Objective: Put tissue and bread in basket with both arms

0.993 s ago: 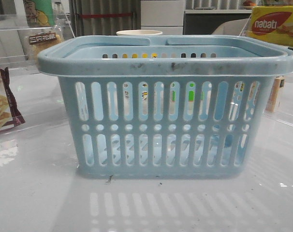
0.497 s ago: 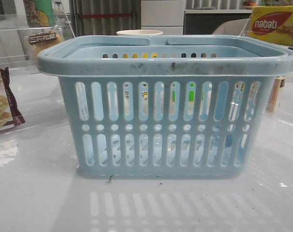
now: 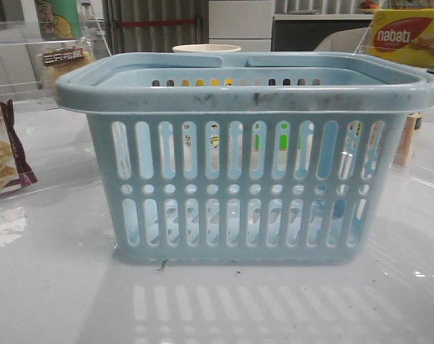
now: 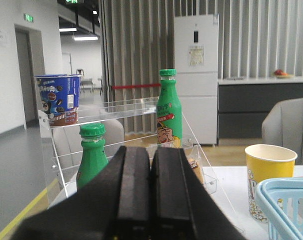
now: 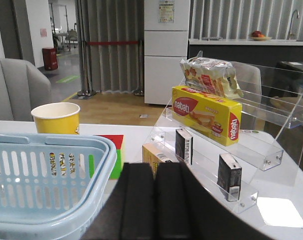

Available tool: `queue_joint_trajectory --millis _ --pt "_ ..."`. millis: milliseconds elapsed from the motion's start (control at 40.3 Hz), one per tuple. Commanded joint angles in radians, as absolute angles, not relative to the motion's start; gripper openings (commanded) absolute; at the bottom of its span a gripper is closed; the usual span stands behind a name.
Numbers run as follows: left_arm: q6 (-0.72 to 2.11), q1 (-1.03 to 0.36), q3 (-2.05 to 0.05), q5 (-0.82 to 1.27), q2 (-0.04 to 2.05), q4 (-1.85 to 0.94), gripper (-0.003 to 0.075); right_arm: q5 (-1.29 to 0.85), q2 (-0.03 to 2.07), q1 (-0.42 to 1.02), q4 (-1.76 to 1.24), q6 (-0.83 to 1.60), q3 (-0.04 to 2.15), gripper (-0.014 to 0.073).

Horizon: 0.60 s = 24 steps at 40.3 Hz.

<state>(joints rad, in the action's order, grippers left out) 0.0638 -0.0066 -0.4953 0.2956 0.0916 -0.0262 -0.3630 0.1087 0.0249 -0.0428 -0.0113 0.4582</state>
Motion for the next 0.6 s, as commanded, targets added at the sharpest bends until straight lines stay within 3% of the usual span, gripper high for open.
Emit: queue_joint_trajectory --millis 0,174,397,571 --pt "0.054 -0.009 -0.617 0.32 0.196 -0.028 0.0091 -0.389 0.22 0.028 -0.027 -0.009 0.6 0.0069" --pt "0.054 -0.009 -0.715 0.498 0.348 -0.028 0.0091 -0.551 0.381 0.028 -0.027 -0.009 0.722 0.0069" --pt "0.054 -0.009 -0.712 0.692 0.5 -0.028 0.0091 -0.636 0.531 0.028 -0.027 -0.009 0.724 0.0069" --pt "0.054 -0.009 -0.71 0.698 0.589 -0.03 0.0091 -0.645 0.609 0.028 -0.011 -0.009 0.722 0.0069"
